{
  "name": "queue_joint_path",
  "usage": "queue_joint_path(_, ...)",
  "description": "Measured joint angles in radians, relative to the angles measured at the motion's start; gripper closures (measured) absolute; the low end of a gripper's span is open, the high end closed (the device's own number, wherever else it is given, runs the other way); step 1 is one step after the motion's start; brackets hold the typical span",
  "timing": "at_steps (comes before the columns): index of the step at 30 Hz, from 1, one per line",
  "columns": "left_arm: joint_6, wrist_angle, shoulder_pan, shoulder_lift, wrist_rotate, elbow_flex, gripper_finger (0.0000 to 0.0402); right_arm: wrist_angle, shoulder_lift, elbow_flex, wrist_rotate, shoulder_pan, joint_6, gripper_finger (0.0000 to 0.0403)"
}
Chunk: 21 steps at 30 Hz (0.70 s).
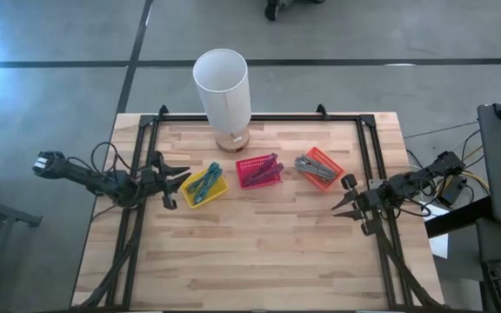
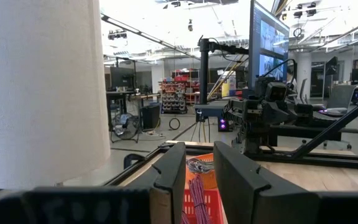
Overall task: Pick & Place USB Port
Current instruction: Return to Home Position
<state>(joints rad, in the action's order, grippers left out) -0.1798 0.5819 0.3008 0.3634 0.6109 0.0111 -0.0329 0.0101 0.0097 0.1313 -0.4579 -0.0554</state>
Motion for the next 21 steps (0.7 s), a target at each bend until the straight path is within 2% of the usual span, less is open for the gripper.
queue_joint_path(9,0.0,0.0,0.0,0.0,0.0,0.0,0.0312,0.0,0.0,0.0,0.0,0.0,-0.001,0.0335)
queue_joint_path(21,0.0,0.0,0.0,0.0,0.0,0.001,0.0312,0.0,0.0,0.0,0.0,0.0,0.0,0.0316)
